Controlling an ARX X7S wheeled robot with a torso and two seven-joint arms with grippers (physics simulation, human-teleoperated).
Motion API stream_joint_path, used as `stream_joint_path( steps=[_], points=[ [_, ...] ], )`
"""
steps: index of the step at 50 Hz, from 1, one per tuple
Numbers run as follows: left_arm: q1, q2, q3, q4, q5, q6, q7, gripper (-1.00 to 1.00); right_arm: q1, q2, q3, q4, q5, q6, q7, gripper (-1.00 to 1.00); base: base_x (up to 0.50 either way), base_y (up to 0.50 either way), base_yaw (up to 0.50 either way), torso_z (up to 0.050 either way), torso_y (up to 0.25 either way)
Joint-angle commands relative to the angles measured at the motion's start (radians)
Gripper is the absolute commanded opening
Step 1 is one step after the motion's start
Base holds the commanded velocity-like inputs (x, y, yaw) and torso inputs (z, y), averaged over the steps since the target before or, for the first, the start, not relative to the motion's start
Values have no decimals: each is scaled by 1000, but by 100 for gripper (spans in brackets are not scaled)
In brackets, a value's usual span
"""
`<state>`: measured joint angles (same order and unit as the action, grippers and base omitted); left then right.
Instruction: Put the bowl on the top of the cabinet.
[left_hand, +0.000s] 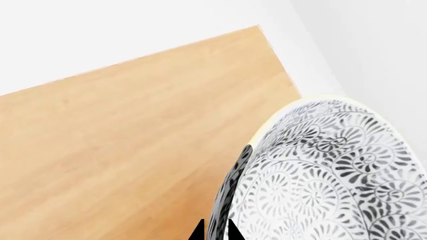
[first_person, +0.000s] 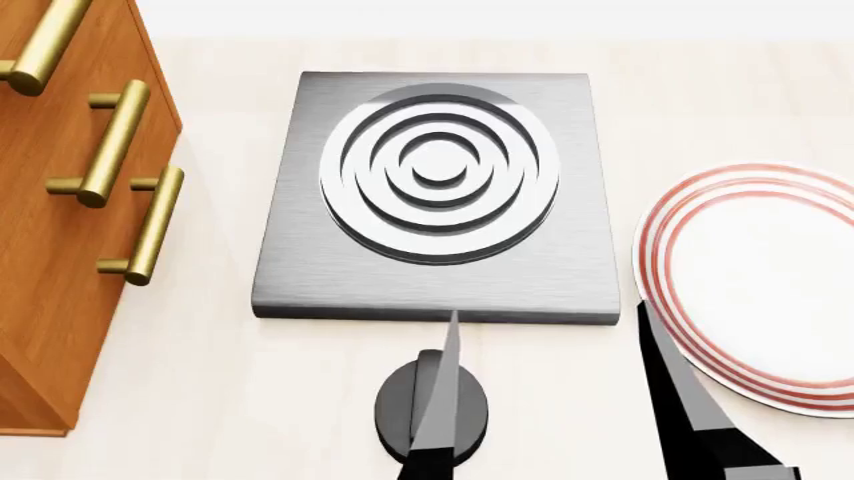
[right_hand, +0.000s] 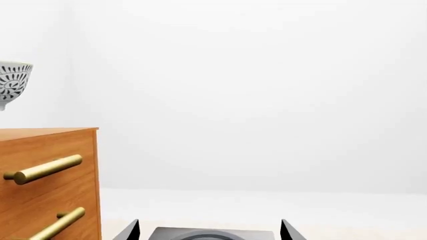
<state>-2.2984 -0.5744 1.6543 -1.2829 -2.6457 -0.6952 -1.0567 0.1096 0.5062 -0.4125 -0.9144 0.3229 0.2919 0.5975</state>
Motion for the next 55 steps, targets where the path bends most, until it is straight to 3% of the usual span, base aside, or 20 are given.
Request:
stream_joint_path(
  steps=[1,55],
  points=[
    [25,-18,-19,70,-46,40,30,-100,5,-16,10,7,-27,4,-23,100,0,0,0,0,10],
    [132,-153,-63,294,5,154,14,-100,10,-2,3,11,-19,-3,-7,100,0,0,0,0,0]
  ],
)
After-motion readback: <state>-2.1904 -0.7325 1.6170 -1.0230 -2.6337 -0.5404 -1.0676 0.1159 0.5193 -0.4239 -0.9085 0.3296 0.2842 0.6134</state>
